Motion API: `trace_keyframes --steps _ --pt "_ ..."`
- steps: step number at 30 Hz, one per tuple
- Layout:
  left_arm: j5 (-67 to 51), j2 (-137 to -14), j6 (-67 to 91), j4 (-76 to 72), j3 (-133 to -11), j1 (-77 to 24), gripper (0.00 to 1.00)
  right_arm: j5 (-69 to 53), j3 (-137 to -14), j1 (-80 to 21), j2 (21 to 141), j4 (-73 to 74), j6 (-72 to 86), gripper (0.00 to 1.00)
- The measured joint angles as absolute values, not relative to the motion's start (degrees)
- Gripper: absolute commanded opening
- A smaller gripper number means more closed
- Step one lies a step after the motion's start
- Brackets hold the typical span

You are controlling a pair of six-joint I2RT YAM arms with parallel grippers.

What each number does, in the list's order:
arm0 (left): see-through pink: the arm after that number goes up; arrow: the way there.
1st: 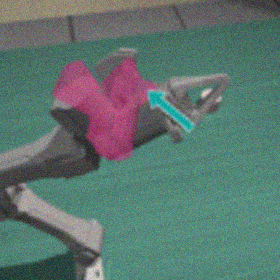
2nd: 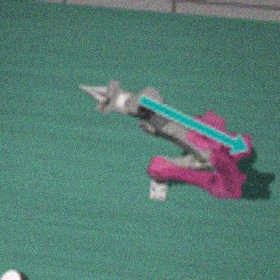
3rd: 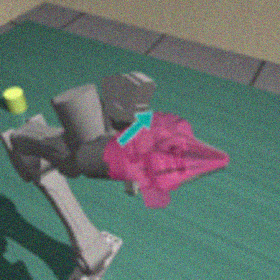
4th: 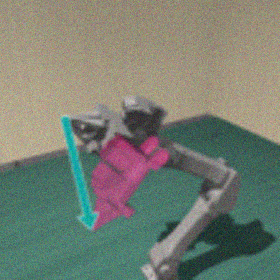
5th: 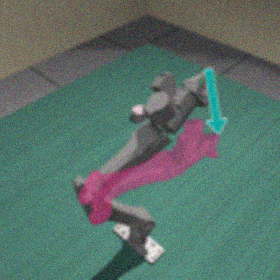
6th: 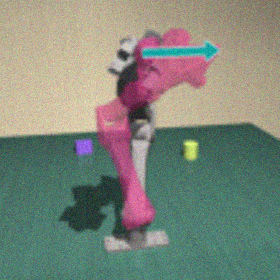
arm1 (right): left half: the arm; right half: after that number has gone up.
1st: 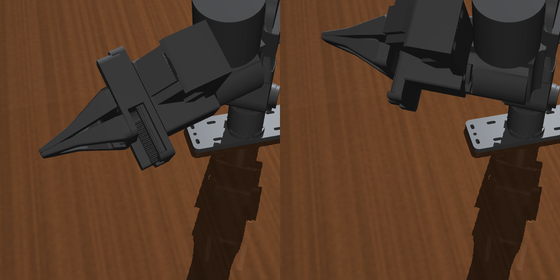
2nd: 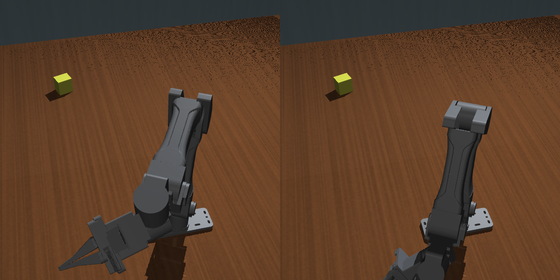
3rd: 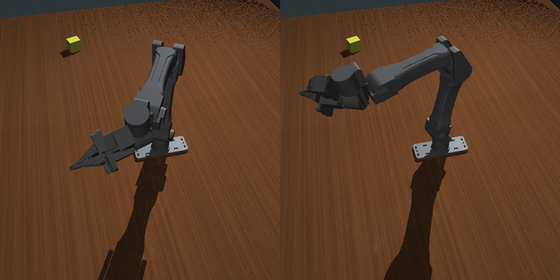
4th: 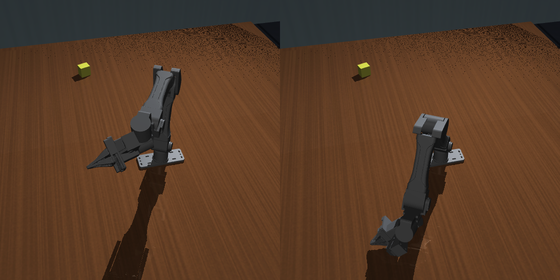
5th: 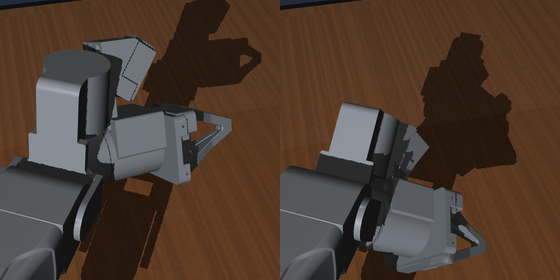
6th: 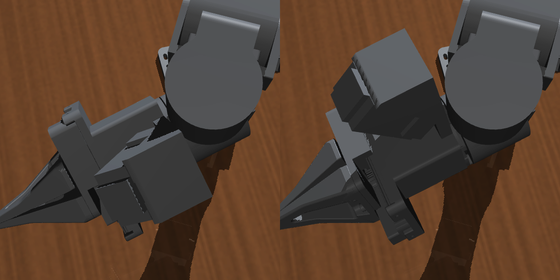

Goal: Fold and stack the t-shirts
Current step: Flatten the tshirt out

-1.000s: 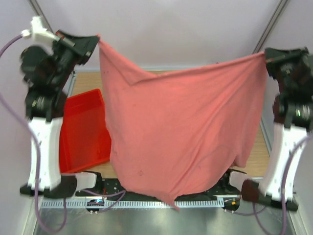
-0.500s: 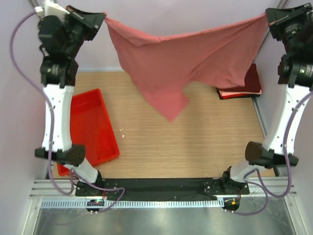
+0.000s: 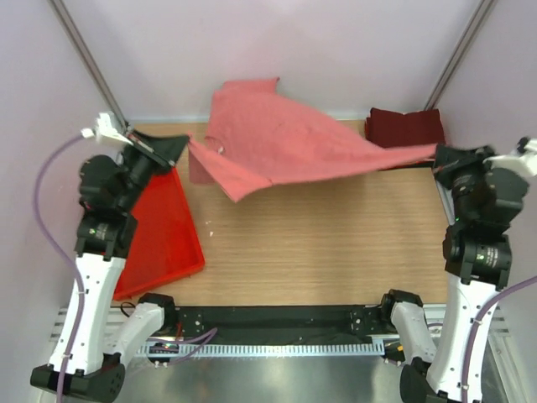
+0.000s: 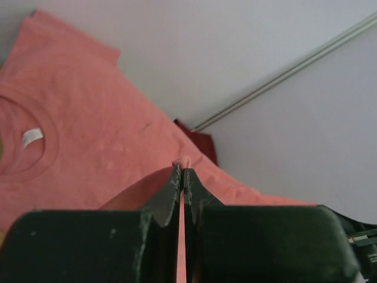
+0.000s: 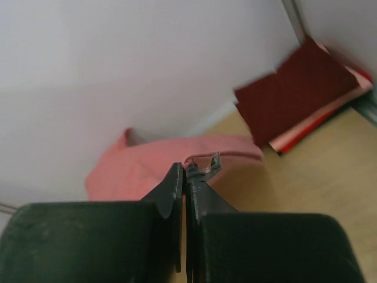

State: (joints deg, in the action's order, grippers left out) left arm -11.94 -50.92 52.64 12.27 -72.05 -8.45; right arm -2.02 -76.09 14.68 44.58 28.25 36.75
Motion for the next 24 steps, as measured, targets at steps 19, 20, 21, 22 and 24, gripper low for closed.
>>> trace_keyframes --steps 19,20,21,22,24 --pt "-7.4 -35.3 42.5 35.9 -54.8 -8.7 0.0 11.5 -51.2 11.7 27.3 67.5 37.7 0.01" --pt "-7.6 -36.0 42.5 36.3 -54.8 -8.7 0.0 12.1 -51.2 11.7 27.1 67.8 38.0 0.01" --pt "-7.6 -36.6 42.6 36.5 -54.8 -8.7 0.0 12.8 -51.2 11.7 27.0 67.8 38.2 0.01" --pt "-7.8 -37.5 42.6 36.4 -54.6 -8.7 0.0 13.7 -51.3 11.7 27.1 67.8 38.6 0.01" --pt "-8.3 -39.1 42.8 36.1 -54.1 -8.7 0.0 15.2 -51.3 11.7 27.7 67.8 39.2 0.01"
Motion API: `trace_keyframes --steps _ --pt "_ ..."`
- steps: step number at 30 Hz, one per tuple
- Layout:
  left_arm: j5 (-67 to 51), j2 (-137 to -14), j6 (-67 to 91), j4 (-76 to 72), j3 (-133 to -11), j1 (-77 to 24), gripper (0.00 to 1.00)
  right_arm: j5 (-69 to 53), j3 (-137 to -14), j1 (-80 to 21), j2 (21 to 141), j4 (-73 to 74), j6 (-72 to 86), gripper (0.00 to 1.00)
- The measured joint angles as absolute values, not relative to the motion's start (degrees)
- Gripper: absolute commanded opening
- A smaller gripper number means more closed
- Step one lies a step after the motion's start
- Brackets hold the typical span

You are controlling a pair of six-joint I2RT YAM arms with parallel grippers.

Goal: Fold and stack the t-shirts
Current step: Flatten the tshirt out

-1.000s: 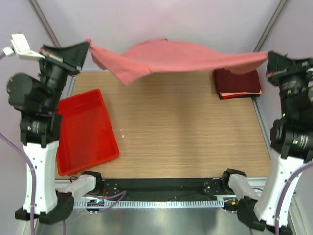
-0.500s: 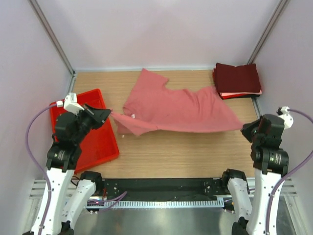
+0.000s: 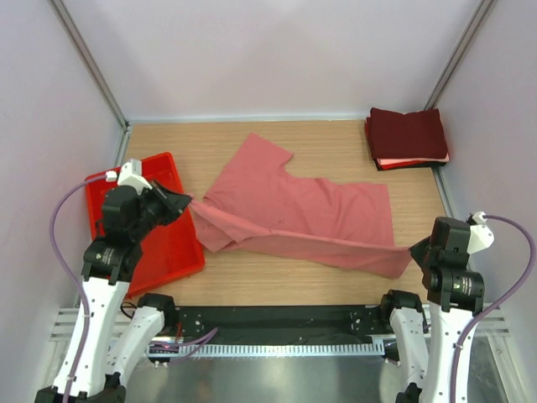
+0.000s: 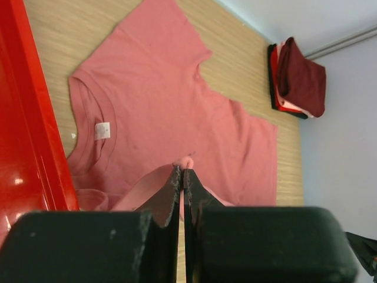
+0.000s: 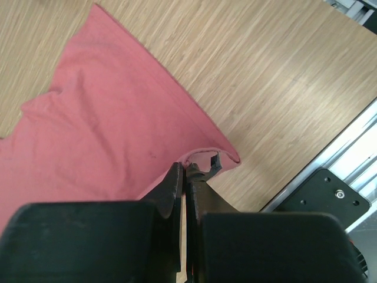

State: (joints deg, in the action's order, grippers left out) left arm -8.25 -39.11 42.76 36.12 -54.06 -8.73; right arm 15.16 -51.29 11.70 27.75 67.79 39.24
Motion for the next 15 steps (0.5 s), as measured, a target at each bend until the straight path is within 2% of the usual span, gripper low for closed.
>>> trace_keyframes --steps 6,10,15 --pt "-9.8 -46.0 43.0 34.3 -51.4 -8.7 0.0 18.5 -51.4 11.7 31.9 65.8 41.9 0.01" --pt "-10.8 -52.3 43.5 29.4 -51.8 -8.8 0.0 17.1 -52.2 11.7 38.0 57.8 44.0 0.01" --pt "-9.1 -58.4 44.0 27.4 -56.9 -8.8 0.0 18.5 -53.6 11.6 42.4 52.2 46.2 0.01"
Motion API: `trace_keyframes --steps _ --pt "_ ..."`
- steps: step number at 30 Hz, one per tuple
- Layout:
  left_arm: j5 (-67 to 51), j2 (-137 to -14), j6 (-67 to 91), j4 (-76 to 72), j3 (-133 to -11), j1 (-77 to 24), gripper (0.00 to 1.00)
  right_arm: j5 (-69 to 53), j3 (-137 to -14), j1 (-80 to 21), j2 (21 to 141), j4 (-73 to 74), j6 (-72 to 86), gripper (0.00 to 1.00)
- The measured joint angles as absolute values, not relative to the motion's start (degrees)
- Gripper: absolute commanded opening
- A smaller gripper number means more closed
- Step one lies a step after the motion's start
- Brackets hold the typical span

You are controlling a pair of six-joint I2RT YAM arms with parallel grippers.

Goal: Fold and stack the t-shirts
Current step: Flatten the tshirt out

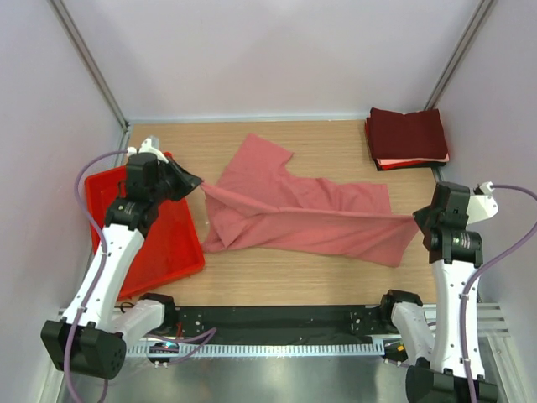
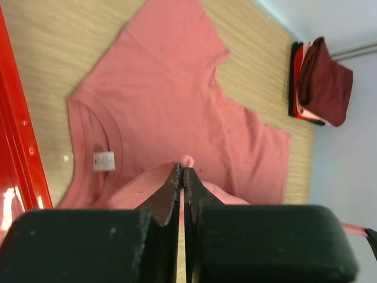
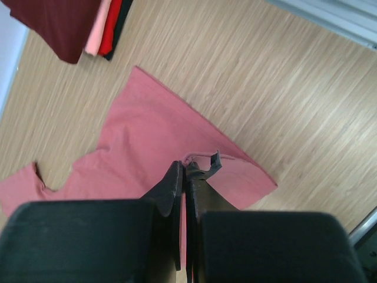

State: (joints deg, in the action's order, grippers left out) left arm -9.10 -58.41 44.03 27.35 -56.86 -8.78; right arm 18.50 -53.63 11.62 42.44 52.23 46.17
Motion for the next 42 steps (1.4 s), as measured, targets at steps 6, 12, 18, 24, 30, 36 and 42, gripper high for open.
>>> trace_keyframes --steps 6,12,18,24,30,36,42 --pt "-7.3 -60.1 44.3 24.9 -58.7 -8.8 0.0 20.4 -54.4 11.6 46.9 47.3 45.9 0.01" --pt "-5.8 -65.0 45.0 25.3 -69.1 -8.9 0.0 19.4 -62.8 11.6 50.2 46.3 46.1 0.01" --pt "-4.3 -61.1 45.1 27.0 -81.4 -8.9 0.0 15.4 -77.6 11.5 52.1 47.6 45.4 0.01" --pt "-4.4 -47.9 47.8 28.2 -83.5 -8.9 0.0 16.8 -88.3 11.4 45.0 52.4 44.8 0.01" --pt "-4.8 -38.6 50.3 30.9 -86.9 -8.9 0.0 18.9 -97.7 11.4 36.3 59.4 45.5 0.01" --pt "-4.5 -39.6 50.6 33.3 -93.8 -8.9 0.0 21.1 -103.7 11.4 34.0 61.1 46.7 0.01" --pt "-3.6 -52.6 48.4 31.3 -96.6 -8.9 0.0 17.8 -95.7 11.4 40.1 50.6 46.7 0.01"
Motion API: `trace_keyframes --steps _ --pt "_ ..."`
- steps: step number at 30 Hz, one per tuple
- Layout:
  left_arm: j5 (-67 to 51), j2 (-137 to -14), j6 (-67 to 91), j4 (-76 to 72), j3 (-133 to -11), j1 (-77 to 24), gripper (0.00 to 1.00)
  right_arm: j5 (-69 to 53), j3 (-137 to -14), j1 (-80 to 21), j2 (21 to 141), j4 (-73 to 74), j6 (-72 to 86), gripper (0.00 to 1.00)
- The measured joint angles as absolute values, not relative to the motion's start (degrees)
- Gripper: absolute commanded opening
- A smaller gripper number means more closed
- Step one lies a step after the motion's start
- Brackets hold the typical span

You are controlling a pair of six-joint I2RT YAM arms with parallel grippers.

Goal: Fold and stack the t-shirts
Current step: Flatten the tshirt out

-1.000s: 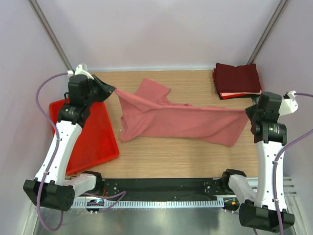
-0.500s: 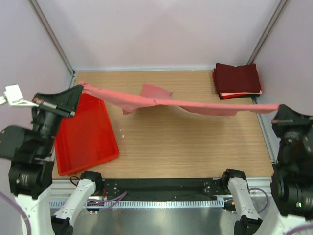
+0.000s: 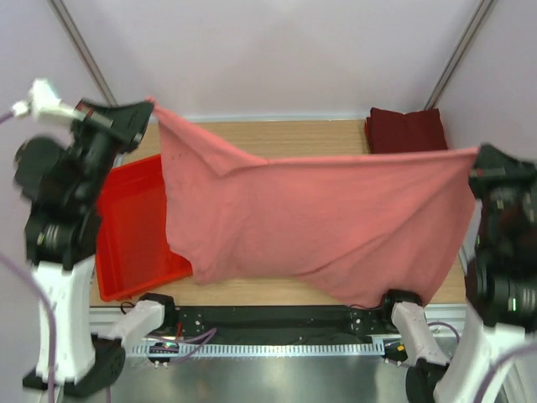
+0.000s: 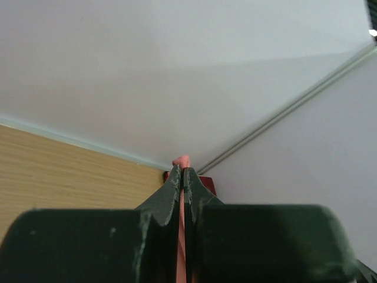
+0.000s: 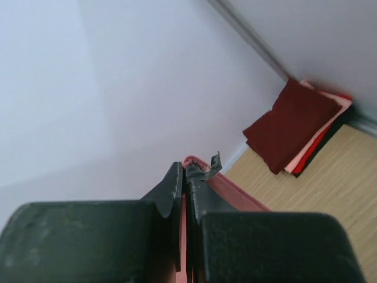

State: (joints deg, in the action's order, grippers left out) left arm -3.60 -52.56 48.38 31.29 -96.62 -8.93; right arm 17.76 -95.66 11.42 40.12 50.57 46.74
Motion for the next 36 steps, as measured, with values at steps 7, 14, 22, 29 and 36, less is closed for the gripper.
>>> trace_keyframes --steps 7,14,22,29,36 --pt "-2.0 -90.4 44.3 30.2 -124.3 -8.9 0.0 3.0 -100.5 11.4 74.9 27.5 48.4 0.01" --pt "-0.8 -113.8 48.0 22.5 -144.1 -6.0 0.0 -7.0 -135.3 11.5 110.9 23.9 48.2 0.01" --pt "-2.0 -105.1 44.9 11.6 -132.5 -5.3 0.0 -12.8 -133.7 15.3 104.4 14.3 48.3 0.01" --pt "-3.3 -85.1 42.5 -4.5 -105.1 -5.4 0.0 -18.2 -105.6 19.8 89.4 -0.8 49.8 0.01" --pt "-5.8 -78.2 43.2 -13.0 -77.0 -5.4 0.0 -21.6 -86.8 19.7 87.4 1.6 47.7 0.01"
